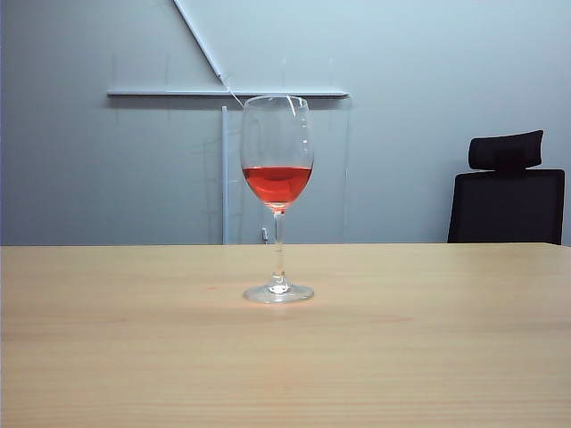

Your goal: Gently pick up the goblet, rotate it counterclockwise for two full turns (viewing from above), and then place it back on the table.

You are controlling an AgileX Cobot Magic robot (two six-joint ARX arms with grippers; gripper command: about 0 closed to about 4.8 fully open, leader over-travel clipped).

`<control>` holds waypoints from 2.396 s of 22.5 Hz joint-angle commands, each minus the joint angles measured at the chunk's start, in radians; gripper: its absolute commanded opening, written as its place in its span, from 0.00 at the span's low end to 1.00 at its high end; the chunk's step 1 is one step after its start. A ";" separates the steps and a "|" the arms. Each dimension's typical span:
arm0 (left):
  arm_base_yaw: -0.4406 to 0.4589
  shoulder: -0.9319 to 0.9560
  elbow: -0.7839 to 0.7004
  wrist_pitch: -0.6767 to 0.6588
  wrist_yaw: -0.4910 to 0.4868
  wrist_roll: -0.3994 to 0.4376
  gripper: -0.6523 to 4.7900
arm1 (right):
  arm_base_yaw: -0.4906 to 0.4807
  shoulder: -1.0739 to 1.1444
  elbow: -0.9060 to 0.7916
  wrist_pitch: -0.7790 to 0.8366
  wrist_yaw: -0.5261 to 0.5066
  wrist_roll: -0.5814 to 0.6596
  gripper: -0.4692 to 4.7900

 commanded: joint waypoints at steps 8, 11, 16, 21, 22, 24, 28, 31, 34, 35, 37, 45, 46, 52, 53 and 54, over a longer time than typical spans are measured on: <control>-0.274 0.148 0.003 0.012 0.003 0.000 0.11 | 0.050 0.005 0.038 0.069 -0.104 0.187 0.09; -0.389 0.150 0.003 0.013 0.003 0.000 0.11 | 0.084 0.092 0.094 0.075 -0.104 0.186 0.22; -0.500 0.150 0.003 0.013 0.003 0.000 0.11 | 0.133 0.394 0.160 0.210 -0.170 0.132 0.58; -0.552 0.150 0.003 0.013 0.005 0.000 0.11 | 0.254 0.971 0.249 0.570 -0.311 -0.036 0.75; -0.552 0.148 0.003 0.013 0.002 0.000 0.11 | 0.274 1.070 0.269 0.636 -0.315 -0.036 0.75; -0.552 0.148 0.003 0.013 0.003 0.000 0.11 | 0.310 1.243 0.309 0.761 -0.318 -0.036 0.75; -0.552 0.146 0.003 0.013 0.003 0.000 0.11 | 0.370 1.534 0.391 0.993 -0.319 -0.036 0.75; -0.552 0.144 0.003 0.013 0.003 0.000 0.11 | 0.410 1.760 0.473 1.138 -0.332 -0.035 0.75; -0.552 0.144 0.003 0.013 0.003 0.000 0.11 | 0.436 1.940 0.563 1.234 -0.386 -0.035 0.75; -0.552 0.143 0.003 0.013 0.002 0.000 0.11 | 0.439 1.961 0.578 1.235 -0.385 -0.035 0.75; -0.552 0.143 0.003 0.013 0.003 0.000 0.11 | 0.444 1.998 0.610 1.233 -0.386 -0.035 0.75; -0.552 0.143 0.003 0.013 0.003 0.000 0.11 | 0.468 2.091 0.710 1.228 -0.395 -0.031 0.75; -0.552 0.143 0.003 0.013 0.003 0.000 0.11 | 0.468 2.104 0.731 1.226 -0.396 -0.024 0.75; -0.552 0.143 0.003 0.013 0.003 0.000 0.11 | 0.468 2.142 0.792 1.226 -0.397 -0.017 0.75; -0.552 0.143 0.003 0.013 0.003 0.000 0.11 | 0.468 2.148 0.800 1.225 -0.399 -0.013 0.75; -0.552 0.143 0.003 0.013 0.003 0.000 0.11 | 0.468 2.155 0.811 1.225 -0.400 -0.005 0.75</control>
